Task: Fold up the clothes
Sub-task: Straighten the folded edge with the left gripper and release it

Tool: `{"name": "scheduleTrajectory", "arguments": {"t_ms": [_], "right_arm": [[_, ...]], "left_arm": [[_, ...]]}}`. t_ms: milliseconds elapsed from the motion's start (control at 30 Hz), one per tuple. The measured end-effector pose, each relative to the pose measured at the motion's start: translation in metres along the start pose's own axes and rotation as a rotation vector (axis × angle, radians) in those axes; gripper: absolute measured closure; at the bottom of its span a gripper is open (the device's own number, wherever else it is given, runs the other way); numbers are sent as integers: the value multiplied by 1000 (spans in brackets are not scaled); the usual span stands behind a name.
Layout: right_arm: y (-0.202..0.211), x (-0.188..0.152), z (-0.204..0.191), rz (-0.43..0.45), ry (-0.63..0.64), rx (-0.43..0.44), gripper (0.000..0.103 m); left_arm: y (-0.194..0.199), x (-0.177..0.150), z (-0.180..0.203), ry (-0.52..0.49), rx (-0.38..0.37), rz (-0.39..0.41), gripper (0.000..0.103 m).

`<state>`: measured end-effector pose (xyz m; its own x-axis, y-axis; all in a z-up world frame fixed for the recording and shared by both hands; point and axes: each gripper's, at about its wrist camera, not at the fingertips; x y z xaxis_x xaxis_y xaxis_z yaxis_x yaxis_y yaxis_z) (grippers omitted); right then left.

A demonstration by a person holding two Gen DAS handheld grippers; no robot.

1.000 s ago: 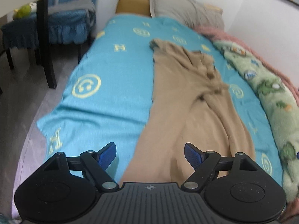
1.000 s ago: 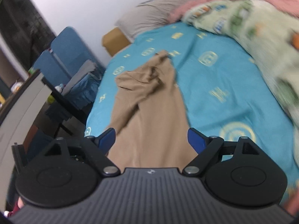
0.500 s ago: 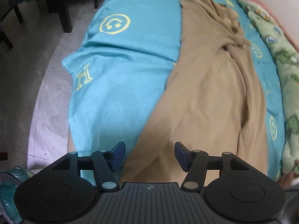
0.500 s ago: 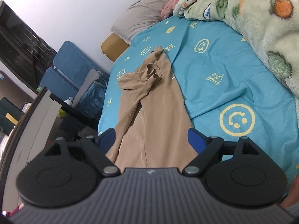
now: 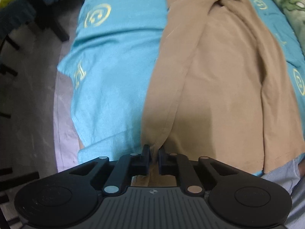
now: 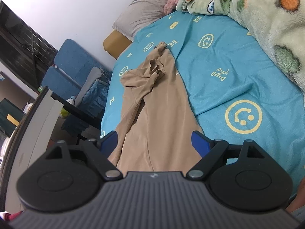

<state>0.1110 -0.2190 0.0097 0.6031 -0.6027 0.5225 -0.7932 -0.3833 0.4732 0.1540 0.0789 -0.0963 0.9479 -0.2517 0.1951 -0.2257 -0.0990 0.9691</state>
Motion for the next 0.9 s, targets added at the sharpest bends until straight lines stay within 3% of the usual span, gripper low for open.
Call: {"name": "scheduleTrajectory", "arguments": {"t_ms": [267,467,667,900], "right_arm": [[2,1,3,5,-18,7,17],[4,3,7,16,-36,8,17],[4,3,11,15,-56,-3,17],[3,4,14,9,-66,-9,17]], "left_arm": [[72,-22,43,-151,112,264,100],[119,-36,93,-223,77,388,100],[123,-47,136,-262,20,427,100],[106,-43,135,-222,-49,435,100]]}}
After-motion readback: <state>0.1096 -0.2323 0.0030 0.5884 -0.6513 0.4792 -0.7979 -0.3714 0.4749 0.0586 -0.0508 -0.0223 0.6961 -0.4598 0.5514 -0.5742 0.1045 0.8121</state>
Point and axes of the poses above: each gripper's, at about its wrist camera, not at the fingertips, and y roughly against the way its jaws point, z to its right, x to its top, and after that the axes turned 6 degrees about x, right-handed
